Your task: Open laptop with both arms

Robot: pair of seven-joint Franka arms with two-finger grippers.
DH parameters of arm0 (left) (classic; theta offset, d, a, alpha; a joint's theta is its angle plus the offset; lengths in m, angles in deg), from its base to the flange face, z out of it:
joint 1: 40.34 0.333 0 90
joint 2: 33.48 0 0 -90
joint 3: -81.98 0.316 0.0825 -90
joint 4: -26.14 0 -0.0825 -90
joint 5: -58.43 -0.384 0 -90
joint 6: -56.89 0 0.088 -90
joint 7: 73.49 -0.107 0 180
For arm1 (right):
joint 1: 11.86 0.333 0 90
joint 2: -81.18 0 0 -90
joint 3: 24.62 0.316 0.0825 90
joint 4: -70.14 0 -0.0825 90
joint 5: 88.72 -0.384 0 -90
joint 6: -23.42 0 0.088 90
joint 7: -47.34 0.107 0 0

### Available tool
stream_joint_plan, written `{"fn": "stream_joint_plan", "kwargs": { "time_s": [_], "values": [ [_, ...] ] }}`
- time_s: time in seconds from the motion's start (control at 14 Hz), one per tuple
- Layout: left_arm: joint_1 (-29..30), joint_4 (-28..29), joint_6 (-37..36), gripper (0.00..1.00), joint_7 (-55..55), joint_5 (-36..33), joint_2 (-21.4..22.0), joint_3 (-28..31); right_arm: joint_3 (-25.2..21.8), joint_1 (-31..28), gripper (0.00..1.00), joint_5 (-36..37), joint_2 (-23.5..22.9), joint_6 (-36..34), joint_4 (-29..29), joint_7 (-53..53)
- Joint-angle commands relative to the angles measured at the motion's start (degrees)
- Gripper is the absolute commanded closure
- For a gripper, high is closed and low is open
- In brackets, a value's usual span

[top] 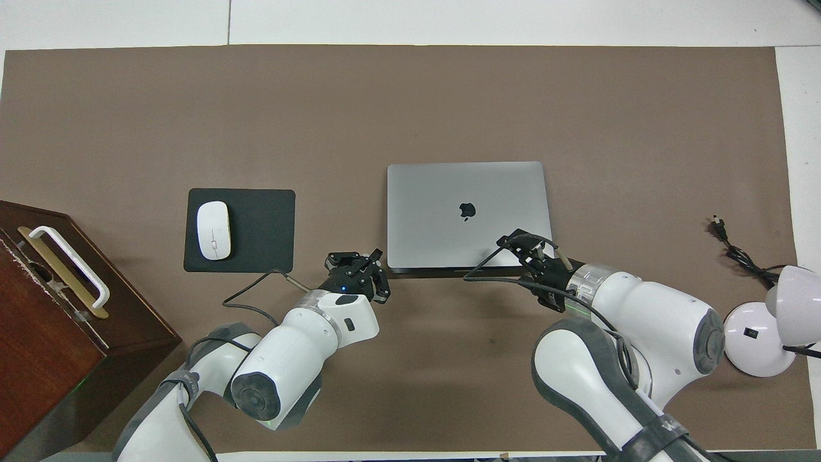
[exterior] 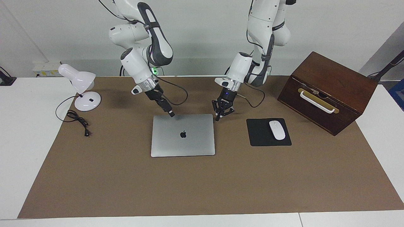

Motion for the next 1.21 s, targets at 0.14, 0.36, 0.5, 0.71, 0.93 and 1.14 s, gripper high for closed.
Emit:
{"fn": "stream_joint_plan", "kwargs": {
  "time_s": [0.14, 0.36, 0.5, 0.71, 0.93, 1.14],
  "values": [
    [-1.6, -2.9, 1.0, 1.00, 0.2, 0.0, -3.8, 0.7, 0.0, 0.2, 0.00, -1.4, -0.7, 1.2, 0.2, -1.4],
    [-2.1, -4.2, 1.1, 1.00, 0.1, -0.1, -5.4, 0.7, 0.0, 0.1, 0.00, -1.4, -0.9, 1.1, 0.3, -1.4],
    [-2.5, -4.7, 1.1, 1.00, 0.0, -0.1, -6.0, 0.7, 0.0, 0.1, 0.00, -1.4, -1.4, 1.2, 0.7, -1.5],
    [-2.5, -4.7, 1.2, 1.00, 0.1, 0.1, -6.1, 0.7, 0.0, -0.1, 0.00, -1.5, -2.2, 1.1, 1.5, -2.1],
    [-3.2, -4.7, 1.1, 1.00, 0.0, 0.2, -6.1, 0.7, 0.0, -0.3, 0.00, -1.5, -2.5, 1.1, 2.1, -2.1],
    [-3.7, -4.6, 1.2, 1.00, -0.2, 0.4, -6.3, 0.8, 0.0, -0.3, 0.00, -1.5, -2.9, 1.2, 2.5, -2.1]
  ]
}}
